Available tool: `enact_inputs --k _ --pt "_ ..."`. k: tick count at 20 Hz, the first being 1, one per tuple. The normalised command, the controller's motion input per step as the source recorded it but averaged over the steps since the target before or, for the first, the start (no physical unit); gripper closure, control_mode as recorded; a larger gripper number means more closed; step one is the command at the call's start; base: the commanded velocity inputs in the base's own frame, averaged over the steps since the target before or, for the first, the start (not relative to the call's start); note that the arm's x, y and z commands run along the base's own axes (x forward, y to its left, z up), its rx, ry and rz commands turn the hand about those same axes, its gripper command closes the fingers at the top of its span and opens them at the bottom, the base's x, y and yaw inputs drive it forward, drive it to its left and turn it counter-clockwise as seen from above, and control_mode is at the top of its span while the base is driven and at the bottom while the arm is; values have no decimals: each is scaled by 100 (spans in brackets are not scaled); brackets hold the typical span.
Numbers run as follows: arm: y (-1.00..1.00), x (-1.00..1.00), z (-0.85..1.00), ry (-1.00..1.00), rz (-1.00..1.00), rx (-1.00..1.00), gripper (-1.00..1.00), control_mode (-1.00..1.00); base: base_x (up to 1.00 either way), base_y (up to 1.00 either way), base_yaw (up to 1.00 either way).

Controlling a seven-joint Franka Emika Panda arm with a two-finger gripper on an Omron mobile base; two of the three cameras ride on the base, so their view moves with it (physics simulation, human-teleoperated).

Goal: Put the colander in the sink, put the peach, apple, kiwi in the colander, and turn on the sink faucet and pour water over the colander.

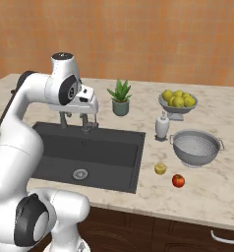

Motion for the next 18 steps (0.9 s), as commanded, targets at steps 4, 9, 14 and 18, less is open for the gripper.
enact_inputs --k 4,9,14,18 --pt "0 -8 -3 0 0 -2 -100 -100 0 0 0" --pt "-11 -52 -20 0 0 -8 -100 -100 0 0 0" --pt "-52 -46 -17 1 0 -2 -100 -100 0 0 0" --pt "-74 -7 -5 17 7 -4 -100 -100 0 0 0"
